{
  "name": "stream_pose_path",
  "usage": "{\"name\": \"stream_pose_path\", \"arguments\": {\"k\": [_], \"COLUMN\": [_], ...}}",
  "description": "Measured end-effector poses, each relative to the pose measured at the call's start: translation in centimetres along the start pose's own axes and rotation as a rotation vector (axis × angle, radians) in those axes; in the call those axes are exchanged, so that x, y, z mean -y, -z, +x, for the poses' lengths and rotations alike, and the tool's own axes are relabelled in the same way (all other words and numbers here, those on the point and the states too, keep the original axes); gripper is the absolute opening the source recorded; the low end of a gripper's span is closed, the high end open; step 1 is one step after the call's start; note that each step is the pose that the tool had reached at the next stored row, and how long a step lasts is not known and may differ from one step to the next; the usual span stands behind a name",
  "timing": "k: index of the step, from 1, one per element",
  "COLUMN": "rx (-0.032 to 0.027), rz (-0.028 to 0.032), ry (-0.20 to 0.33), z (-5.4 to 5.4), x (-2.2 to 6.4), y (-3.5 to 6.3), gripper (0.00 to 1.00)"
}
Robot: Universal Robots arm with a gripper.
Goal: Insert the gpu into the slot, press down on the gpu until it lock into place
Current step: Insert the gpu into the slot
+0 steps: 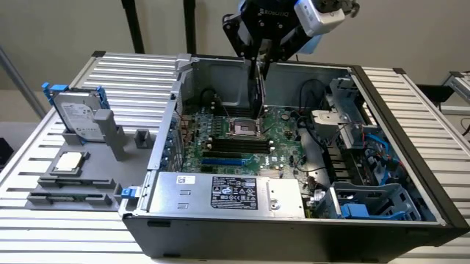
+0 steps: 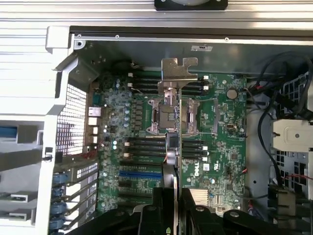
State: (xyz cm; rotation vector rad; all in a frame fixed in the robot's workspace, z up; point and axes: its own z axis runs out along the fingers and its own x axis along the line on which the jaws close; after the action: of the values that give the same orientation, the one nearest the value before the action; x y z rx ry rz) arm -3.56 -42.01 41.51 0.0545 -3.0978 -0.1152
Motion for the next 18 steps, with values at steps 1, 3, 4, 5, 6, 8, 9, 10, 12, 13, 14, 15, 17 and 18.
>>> {"name": "stream_pose_path", "arguments": {"k": [1,3,4,5,6,8,9,10,12,13,14,15,17,18], "rx": [-0.0014,-0.0041,-0.0055,-0.0068,-0.0082,-0.0109,-0.0123,-0.0136,-0.0163,-0.0177,-0.019,-0.0204,-0.0232,-0.0245], "rz": [0.0008,0.0022,0.003,0.0036,0.0044,0.0059,0.0066,0.0073,0.0088,0.0095,0.0102,0.0109,0.0124,0.0131], "ry": [0.018,0.054,0.073,0.09,0.109,0.145,0.163,0.181,0.217,0.235,0.253,0.272,0.308,0.326], "z": [0.0,0.0,0.0,0.0,0.0,0.0,0.0,0.0,0.0,0.0,0.0,0.0,0.0,0.0], "x": [0.0,0.0,0.0,0.0,0.0,0.0,0.0,0.0,0.0,0.0,0.0,0.0,0.0,0.0], "y": [0.0,0.0,0.0,0.0,0.0,0.0,0.0,0.0,0.0,0.01,0.0,0.0,0.0,0.0], "gripper": [0.26,0.26,0.26,0.26,0.26,0.26,0.26,0.26,0.26,0.26,0.26,0.26,0.26,0.26]}}
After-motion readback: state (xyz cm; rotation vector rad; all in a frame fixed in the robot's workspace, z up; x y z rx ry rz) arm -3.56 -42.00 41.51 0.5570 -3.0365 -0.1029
